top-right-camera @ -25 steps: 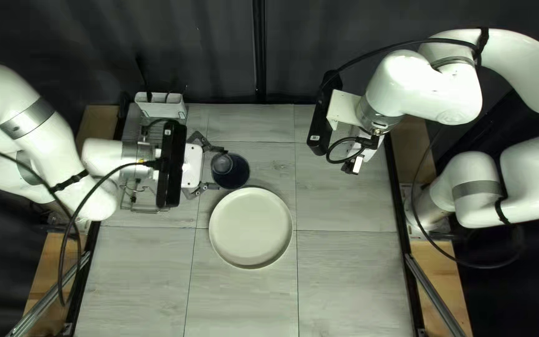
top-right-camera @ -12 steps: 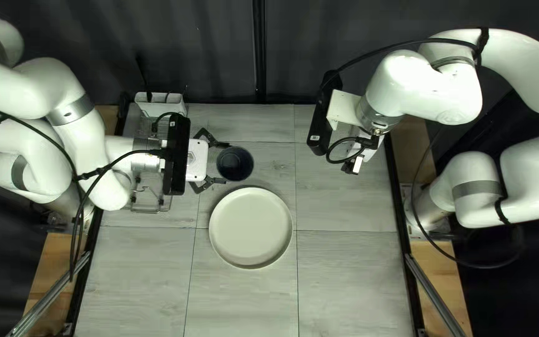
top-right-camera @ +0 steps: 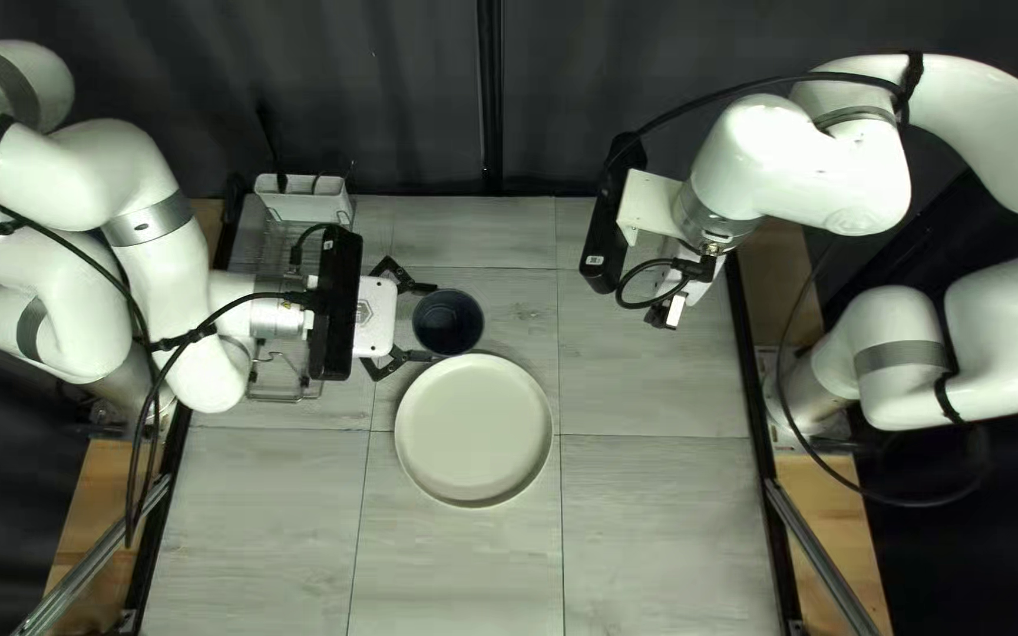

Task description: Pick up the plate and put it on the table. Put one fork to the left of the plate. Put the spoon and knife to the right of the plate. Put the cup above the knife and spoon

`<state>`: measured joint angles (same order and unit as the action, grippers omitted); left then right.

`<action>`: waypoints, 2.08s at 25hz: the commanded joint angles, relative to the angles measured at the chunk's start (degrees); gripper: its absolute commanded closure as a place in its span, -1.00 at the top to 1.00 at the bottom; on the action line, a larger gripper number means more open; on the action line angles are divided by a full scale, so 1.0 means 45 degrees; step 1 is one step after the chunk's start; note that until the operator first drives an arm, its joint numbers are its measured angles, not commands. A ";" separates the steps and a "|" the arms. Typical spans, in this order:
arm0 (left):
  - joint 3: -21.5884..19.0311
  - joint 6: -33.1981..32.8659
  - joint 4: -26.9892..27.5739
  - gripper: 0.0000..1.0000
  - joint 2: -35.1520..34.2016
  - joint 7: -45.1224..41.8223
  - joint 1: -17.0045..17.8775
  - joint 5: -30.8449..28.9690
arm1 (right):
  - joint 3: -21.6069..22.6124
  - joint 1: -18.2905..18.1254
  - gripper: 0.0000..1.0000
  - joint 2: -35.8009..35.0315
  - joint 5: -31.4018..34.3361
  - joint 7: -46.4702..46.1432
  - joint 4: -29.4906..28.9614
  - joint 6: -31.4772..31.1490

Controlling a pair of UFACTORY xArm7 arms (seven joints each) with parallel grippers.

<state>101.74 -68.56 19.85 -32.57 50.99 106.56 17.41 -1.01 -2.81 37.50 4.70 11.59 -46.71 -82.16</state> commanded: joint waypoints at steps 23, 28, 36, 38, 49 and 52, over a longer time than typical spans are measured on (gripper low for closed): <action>0.3467 -0.4526 0.2534 -1.00 -0.4291 -0.0901 0.5040 0.0155 | 0.0000 0.0000 1.00 0.0000 0.0000 0.0000 0.0000 0.0000; 0.3590 -0.4894 0.2838 -1.00 -0.4608 -0.0933 0.5527 0.0283 | 0.0000 0.0000 1.00 0.0000 0.0000 0.0000 0.0000 0.0000; 0.3987 -0.5626 0.3430 -1.00 -0.5309 -0.1289 0.5972 0.0116 | 0.0000 0.0000 1.00 0.0000 0.0000 0.0000 0.0000 0.0000; 0.3929 -0.5423 0.3723 -1.00 -0.5290 -0.1217 0.6015 0.0249 | 0.0000 0.0000 1.00 0.0000 0.0000 0.0000 0.0000 0.0000; 0.3580 -0.5476 0.4786 -1.00 -0.5596 -0.0554 0.8278 0.0952 | 0.0000 0.0000 1.00 0.0000 0.0000 0.0000 0.0000 0.0000; 0.3744 -0.5412 0.4779 -1.00 -0.5793 -0.0532 0.8692 0.0582 | 0.0000 0.0000 1.00 0.0000 0.0000 0.0000 0.0000 0.0000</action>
<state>118.12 -92.87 41.21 -57.84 48.42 144.07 20.94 -1.01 -2.81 37.50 4.70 11.59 -46.71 -82.16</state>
